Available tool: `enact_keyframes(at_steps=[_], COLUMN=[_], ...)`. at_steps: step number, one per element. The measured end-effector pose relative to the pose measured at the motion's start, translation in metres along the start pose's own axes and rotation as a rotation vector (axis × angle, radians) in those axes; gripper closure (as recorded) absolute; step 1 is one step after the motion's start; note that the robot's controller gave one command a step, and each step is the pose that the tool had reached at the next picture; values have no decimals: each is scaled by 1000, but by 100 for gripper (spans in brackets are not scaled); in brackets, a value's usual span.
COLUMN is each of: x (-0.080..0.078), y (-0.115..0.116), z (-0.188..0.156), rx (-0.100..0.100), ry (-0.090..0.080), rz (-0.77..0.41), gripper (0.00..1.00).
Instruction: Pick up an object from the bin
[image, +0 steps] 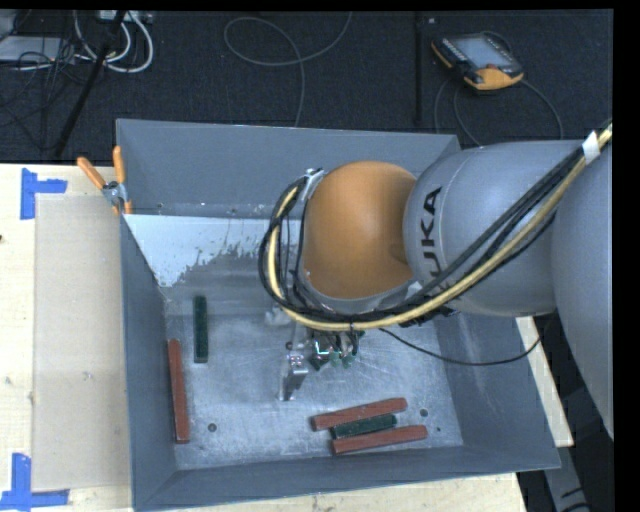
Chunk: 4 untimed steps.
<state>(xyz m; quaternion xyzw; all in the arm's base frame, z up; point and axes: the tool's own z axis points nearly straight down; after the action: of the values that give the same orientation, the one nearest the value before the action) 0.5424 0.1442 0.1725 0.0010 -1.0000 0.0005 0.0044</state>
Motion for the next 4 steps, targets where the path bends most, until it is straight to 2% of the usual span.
enact_keyframes(at_steps=[1, 2, 3, 4], x=[-2, -51, -45, -57], y=[-1, -29, -52, -67], z=[-4, 38, 50, 77], rx=[-1, -2, 0, -1], ry=[-7, -16, -6, -14], rz=[3, -53, -37, -147], gripper=[0, 0, 0, 0])
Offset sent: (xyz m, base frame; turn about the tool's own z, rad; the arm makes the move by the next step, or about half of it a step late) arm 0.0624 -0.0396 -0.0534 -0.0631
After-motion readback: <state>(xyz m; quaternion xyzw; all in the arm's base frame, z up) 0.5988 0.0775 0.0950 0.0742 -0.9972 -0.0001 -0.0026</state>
